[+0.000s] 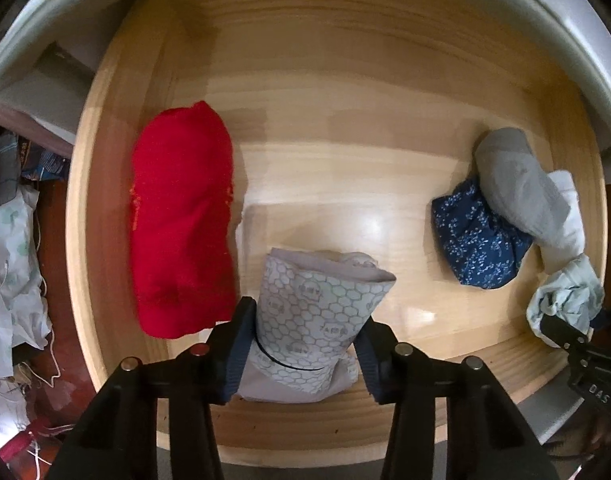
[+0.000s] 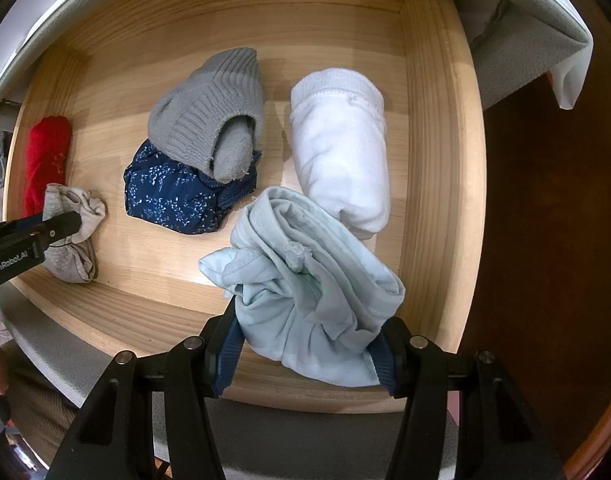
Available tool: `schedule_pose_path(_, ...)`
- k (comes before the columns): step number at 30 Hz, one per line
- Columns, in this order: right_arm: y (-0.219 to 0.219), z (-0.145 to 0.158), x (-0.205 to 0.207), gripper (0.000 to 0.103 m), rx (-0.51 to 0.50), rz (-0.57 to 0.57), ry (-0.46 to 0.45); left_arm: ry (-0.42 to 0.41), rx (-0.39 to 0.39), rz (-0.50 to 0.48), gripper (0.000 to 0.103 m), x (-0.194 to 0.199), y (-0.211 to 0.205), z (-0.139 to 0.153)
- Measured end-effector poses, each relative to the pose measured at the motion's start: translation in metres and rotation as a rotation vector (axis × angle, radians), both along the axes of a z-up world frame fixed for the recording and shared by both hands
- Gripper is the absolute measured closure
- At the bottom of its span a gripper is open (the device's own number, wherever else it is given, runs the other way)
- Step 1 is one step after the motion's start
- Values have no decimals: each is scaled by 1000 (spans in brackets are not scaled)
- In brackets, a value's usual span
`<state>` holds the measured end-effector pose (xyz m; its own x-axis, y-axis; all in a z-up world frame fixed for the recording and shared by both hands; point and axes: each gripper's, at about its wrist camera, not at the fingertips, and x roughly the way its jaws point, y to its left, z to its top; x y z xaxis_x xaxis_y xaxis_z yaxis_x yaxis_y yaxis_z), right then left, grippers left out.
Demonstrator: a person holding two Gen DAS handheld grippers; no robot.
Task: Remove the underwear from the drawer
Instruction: 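Grasp the grey hexagon-print underwear with the left gripper while the right gripper holds the pale green underwear, then lift the grey hexagon-print underwear with the left gripper into the white box and release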
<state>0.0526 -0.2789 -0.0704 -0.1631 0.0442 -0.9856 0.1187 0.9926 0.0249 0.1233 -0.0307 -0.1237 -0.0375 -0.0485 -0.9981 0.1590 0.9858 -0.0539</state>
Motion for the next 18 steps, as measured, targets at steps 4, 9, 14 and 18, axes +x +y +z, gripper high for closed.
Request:
schedule_pose_path(4, 1, 0, 0, 50, -6, 4, 0, -23, -25, 11, 56, -6, 9, 13)
schedule_pose_path(9, 4, 1, 1, 50, 0, 13, -8, -66, -63, 16, 56, -14, 18, 35)
schedule_pose_path(14, 4, 3, -1, 50, -3, 15, -17, -126, -72, -2, 56, -25, 23, 66)
schedule_pose_path(18, 3, 3, -4, 50, 0, 21, -24, -172, -89, -25, 56, -31, 31, 89)
